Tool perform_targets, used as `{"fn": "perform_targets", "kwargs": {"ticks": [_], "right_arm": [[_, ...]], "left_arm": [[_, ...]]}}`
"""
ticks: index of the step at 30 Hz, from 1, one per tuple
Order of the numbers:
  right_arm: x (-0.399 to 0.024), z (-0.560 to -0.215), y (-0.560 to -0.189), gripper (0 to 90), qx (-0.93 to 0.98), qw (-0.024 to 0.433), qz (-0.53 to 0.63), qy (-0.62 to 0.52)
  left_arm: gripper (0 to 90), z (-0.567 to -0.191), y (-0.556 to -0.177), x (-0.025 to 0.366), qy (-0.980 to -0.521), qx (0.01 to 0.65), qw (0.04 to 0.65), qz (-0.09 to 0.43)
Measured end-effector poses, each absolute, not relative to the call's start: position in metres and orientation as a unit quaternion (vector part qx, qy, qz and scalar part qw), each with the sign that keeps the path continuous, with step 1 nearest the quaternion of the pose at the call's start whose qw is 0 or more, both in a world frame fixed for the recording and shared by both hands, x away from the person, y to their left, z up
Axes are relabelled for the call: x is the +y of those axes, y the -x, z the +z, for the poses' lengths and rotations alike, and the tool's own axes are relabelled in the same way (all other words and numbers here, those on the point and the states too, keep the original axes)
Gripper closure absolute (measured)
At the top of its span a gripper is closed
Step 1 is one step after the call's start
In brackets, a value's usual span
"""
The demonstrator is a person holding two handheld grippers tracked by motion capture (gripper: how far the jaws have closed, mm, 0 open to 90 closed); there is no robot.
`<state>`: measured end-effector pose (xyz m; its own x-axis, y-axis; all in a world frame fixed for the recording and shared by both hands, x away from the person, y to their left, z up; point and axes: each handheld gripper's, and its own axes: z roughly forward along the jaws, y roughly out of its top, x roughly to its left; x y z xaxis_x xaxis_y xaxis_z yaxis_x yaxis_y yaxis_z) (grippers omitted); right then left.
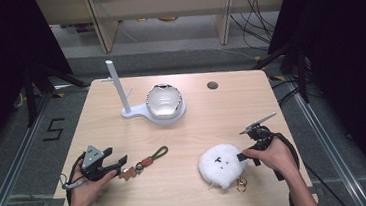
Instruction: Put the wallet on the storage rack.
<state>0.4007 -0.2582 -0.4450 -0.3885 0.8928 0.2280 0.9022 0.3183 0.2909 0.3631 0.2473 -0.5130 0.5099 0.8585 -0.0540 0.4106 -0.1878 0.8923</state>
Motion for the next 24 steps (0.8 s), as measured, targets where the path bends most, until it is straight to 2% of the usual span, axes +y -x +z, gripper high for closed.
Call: {"fn": "perform_targets", "kwargs": {"ticks": [7, 15, 16, 24], "right_arm": [[-0.247, -0.444, -0.418, 47.3, -0.828, 0.029, -0.151, 0.54], [-0.241, -0.462, -0.432, 43.8, -0.836, 0.044, -0.13, 0.532], [-0.24, -0.461, -0.432, 43.4, -0.83, 0.056, -0.12, 0.542], [-0.231, -0.467, -0.431, 46.3, -0.841, 0.045, -0.108, 0.527]], "left_arm": [[31.1, -0.513, -0.363, 0.248, -0.731, 0.435, 0.47, 0.238], [30.9, -0.517, -0.361, 0.248, -0.733, 0.435, 0.466, 0.239], [30.9, -0.517, -0.361, 0.247, -0.734, 0.432, 0.466, 0.239], [30.9, -0.519, -0.361, 0.245, -0.736, 0.432, 0.465, 0.237]]}}
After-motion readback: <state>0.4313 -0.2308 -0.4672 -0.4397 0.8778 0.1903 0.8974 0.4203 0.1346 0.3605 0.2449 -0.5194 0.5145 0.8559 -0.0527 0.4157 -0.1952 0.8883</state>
